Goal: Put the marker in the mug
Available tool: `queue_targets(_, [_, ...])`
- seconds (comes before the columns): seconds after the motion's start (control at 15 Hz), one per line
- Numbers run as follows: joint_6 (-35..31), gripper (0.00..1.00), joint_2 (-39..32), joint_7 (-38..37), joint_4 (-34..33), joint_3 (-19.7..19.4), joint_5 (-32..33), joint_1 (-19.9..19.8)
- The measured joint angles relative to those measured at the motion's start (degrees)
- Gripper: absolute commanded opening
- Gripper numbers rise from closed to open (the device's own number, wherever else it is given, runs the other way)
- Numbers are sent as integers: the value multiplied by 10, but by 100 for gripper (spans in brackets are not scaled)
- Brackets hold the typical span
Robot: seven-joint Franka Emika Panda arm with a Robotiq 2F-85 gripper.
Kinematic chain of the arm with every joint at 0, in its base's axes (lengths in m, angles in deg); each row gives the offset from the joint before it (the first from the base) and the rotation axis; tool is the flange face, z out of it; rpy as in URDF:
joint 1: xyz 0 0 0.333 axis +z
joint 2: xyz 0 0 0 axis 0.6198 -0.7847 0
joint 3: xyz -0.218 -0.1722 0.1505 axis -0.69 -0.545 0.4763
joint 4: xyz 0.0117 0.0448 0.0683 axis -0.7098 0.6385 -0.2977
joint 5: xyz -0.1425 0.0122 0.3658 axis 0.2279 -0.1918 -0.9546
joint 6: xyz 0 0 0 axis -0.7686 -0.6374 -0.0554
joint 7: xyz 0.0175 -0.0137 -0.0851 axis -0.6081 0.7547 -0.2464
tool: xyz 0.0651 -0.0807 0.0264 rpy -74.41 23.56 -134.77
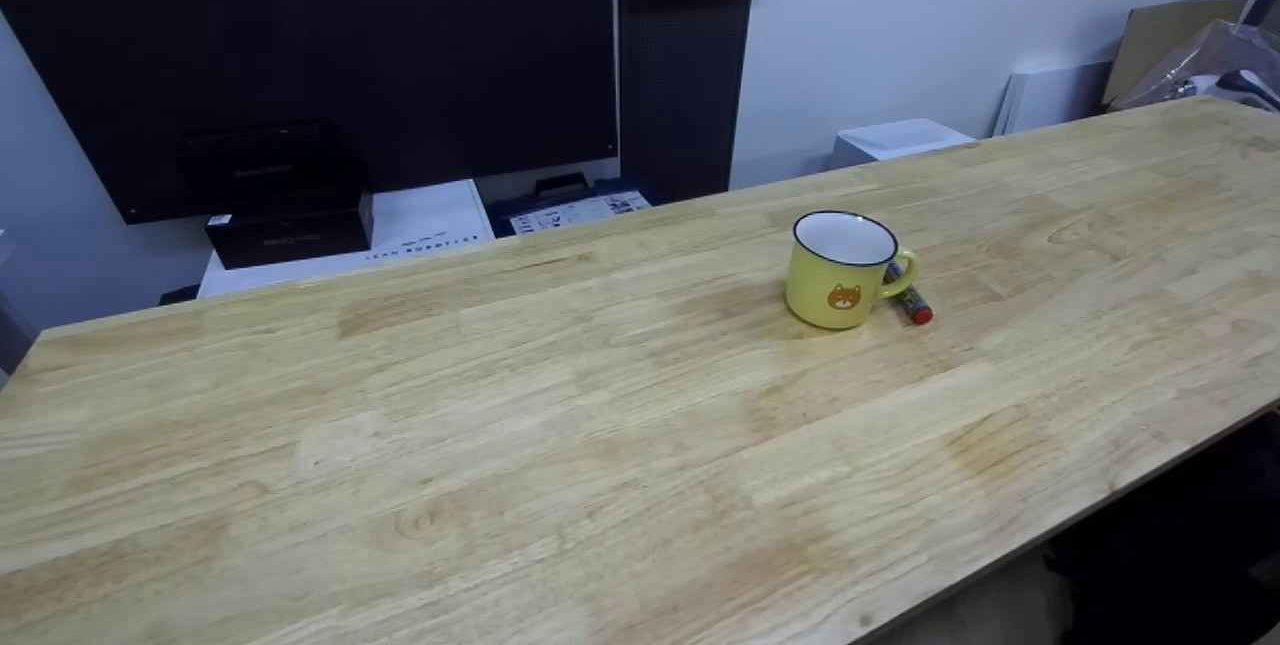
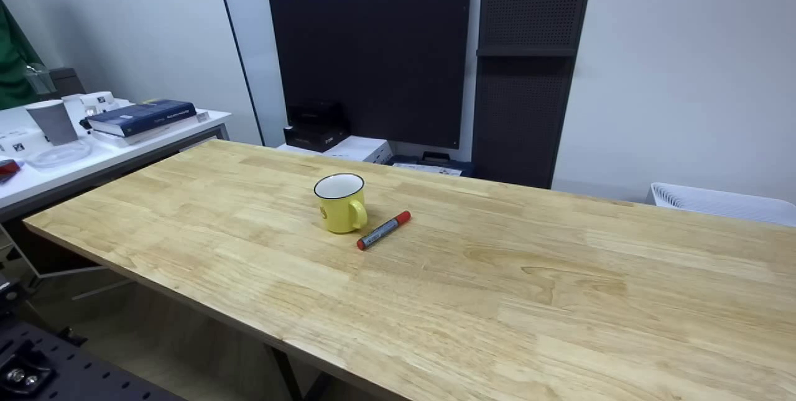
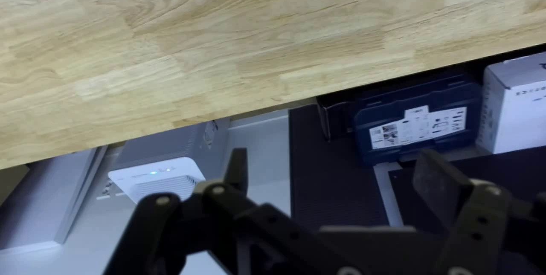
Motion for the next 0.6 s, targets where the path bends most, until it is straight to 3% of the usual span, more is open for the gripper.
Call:
queue_targets(0.33, [-45,100,-110,-73,-14,0,78,-16])
queue_targets(0.6, [-49,100,-181,-72,-17,4,69,24])
